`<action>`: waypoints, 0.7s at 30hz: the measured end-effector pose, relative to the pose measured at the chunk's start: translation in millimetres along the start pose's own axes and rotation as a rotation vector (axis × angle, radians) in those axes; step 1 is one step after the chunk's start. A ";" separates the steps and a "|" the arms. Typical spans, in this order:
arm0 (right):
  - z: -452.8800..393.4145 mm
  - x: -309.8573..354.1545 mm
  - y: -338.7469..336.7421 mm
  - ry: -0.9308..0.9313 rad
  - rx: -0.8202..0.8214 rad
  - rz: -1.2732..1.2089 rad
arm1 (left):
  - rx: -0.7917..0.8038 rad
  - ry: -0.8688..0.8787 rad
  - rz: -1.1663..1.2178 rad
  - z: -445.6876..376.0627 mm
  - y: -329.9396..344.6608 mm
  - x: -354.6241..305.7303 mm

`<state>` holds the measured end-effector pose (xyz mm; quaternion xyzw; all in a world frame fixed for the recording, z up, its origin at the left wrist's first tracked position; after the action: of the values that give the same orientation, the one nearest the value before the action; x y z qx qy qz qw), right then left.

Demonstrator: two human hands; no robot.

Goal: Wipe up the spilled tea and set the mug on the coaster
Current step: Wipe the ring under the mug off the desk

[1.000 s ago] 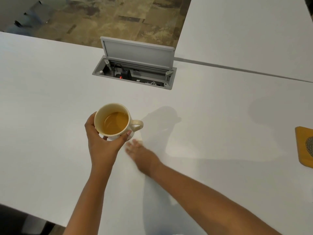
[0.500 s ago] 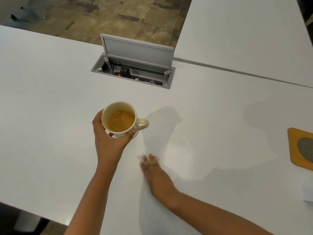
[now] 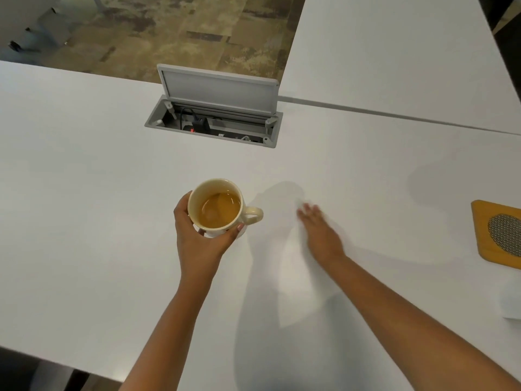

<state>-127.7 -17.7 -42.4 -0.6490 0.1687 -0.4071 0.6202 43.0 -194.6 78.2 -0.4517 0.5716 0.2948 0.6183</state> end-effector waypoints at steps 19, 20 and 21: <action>65.1 83.1 39.0 -0.260 0.198 -0.120 | -0.048 -0.133 0.011 -9.8 9.6 65.3; 53.8 78.7 34.2 -0.248 0.177 -0.095 | -0.048 -0.137 0.018 -10.7 11.4 67.5; 44.6 70.5 29.7 -0.222 0.144 -0.077 | -0.050 -0.141 0.024 -11.7 13.0 69.3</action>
<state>-43.2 -44.1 -43.4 -0.6498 0.0443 -0.3676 0.6638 38.3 -210.2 8.6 -0.4385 0.5245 0.3473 0.6419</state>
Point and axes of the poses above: each hand's wrist, its own z-axis away from the middle knuckle, its own y-axis out of the palm, x = y × z, the point moved 7 cm from there along -z, towards the middle knuckle, and after that the axes turned 10 degrees about -x, right-handed, at the moved point
